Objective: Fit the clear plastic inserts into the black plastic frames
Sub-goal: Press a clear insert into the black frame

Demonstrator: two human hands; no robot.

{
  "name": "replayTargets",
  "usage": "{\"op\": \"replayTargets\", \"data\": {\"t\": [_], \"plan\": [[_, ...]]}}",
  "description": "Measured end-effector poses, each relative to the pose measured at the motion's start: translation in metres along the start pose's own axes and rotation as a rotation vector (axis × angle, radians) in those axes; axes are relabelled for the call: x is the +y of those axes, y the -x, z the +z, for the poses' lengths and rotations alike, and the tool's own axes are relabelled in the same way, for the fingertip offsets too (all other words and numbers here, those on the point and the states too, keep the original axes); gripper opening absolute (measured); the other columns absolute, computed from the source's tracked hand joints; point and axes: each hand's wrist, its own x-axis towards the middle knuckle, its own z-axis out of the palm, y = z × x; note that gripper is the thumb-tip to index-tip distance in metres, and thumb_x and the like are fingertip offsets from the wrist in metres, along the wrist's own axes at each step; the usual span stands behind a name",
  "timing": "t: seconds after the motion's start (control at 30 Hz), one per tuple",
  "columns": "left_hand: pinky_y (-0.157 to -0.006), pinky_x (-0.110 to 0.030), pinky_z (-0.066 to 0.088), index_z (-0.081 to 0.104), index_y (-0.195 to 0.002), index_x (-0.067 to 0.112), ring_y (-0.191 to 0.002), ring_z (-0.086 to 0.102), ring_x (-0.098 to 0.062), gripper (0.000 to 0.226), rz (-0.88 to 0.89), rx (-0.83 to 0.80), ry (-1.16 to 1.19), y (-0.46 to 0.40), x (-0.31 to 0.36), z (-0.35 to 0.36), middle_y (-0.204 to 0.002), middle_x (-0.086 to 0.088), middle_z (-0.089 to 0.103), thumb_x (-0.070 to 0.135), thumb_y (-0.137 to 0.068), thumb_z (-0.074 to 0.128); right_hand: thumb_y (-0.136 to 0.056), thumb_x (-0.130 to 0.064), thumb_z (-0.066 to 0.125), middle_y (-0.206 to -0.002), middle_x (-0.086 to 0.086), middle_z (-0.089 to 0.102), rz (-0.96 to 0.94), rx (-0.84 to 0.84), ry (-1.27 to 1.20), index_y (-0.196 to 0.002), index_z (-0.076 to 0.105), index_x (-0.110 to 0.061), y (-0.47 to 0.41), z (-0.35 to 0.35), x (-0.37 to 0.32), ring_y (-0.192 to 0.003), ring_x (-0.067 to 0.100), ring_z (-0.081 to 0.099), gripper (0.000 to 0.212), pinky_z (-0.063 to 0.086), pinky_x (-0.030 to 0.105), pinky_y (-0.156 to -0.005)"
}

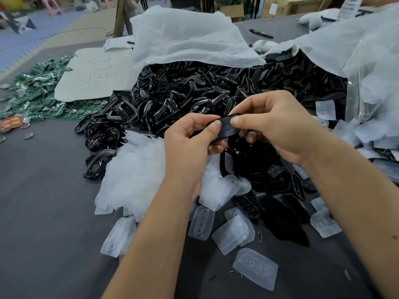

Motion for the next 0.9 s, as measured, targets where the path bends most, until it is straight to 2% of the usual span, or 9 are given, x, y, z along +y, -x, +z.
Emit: {"op": "replayTargets", "data": {"t": [0.23, 0.4, 0.5, 0.6, 0.73, 0.83, 0.9], "plan": [[-0.056, -0.021, 0.054, 0.076, -0.092, 0.006, -0.057, 0.065, -0.019, 0.016, -0.092, 0.048, 0.062, 0.0, 0.003, 0.003, -0.076, -0.007, 0.074, -0.006, -0.094, 0.067, -0.088, 0.009, 0.07, -0.063, 0.006, 0.066, 0.015, 0.005, -0.047, -0.081, 0.075, -0.003, 0.0, 0.004, 0.0, -0.055, 0.011, 0.059, 0.015, 0.048, 0.02, -0.05], [-0.063, -0.022, 0.058, 0.079, -0.096, 0.004, -0.063, 0.067, -0.021, 0.02, -0.134, 0.041, 0.09, -0.001, 0.004, 0.002, -0.084, -0.013, 0.076, -0.008, -0.097, 0.063, -0.087, 0.009, 0.07, -0.065, 0.006, 0.067, 0.052, 0.019, -0.068, -0.08, 0.075, -0.004, -0.001, 0.001, 0.0, -0.057, 0.011, 0.06, 0.015, 0.049, 0.02, -0.051], [-0.062, -0.023, 0.058, 0.08, -0.099, 0.005, -0.062, 0.068, -0.02, 0.021, -0.087, 0.056, 0.022, 0.0, 0.002, 0.004, -0.084, -0.013, 0.076, -0.007, -0.098, 0.062, -0.087, 0.009, 0.071, -0.065, 0.006, 0.067, 0.067, 0.032, -0.065, -0.08, 0.075, -0.002, -0.001, -0.001, 0.0, -0.057, 0.012, 0.061, 0.014, 0.05, 0.02, -0.051], [-0.06, -0.024, 0.058, 0.078, -0.099, 0.007, -0.061, 0.072, -0.022, 0.017, 0.014, 0.106, -0.072, 0.002, 0.0, 0.008, -0.076, -0.011, 0.074, -0.005, -0.097, 0.066, -0.087, 0.008, 0.072, -0.064, 0.004, 0.067, 0.078, 0.069, -0.056, -0.081, 0.075, -0.003, -0.001, -0.005, -0.001, -0.056, 0.012, 0.062, 0.013, 0.05, 0.021, -0.051], [-0.059, -0.027, 0.058, 0.076, -0.095, 0.008, -0.062, 0.075, -0.024, 0.012, 0.108, 0.162, -0.162, 0.007, -0.001, 0.019, -0.067, -0.004, 0.072, -0.002, -0.095, 0.07, -0.088, 0.0, 0.077, -0.07, 0.007, 0.068, -0.003, 0.052, 0.141, -0.098, 0.075, -0.011, 0.004, -0.019, -0.008, -0.06, 0.016, 0.065, 0.015, 0.053, 0.024, -0.055], [-0.058, -0.026, 0.057, 0.076, -0.094, 0.007, -0.057, 0.073, -0.019, 0.011, 0.12, 0.157, -0.176, 0.008, 0.003, 0.031, -0.068, -0.005, 0.074, -0.002, -0.095, 0.07, -0.081, -0.015, 0.088, -0.084, 0.004, 0.074, -0.099, -0.016, 0.425, -0.103, 0.077, -0.022, 0.013, -0.036, -0.017, -0.065, 0.013, 0.068, 0.026, 0.06, 0.03, -0.067], [-0.055, -0.024, 0.056, 0.077, -0.092, 0.007, -0.053, 0.071, -0.016, 0.012, 0.105, 0.14, -0.179, 0.007, 0.006, 0.045, -0.064, -0.003, 0.073, -0.003, -0.094, 0.071, -0.074, -0.02, 0.093, -0.088, -0.003, 0.072, -0.143, -0.024, 0.62, -0.108, 0.076, -0.026, 0.025, -0.048, -0.022, -0.07, 0.007, 0.07, 0.039, 0.06, 0.025, -0.073]]}}
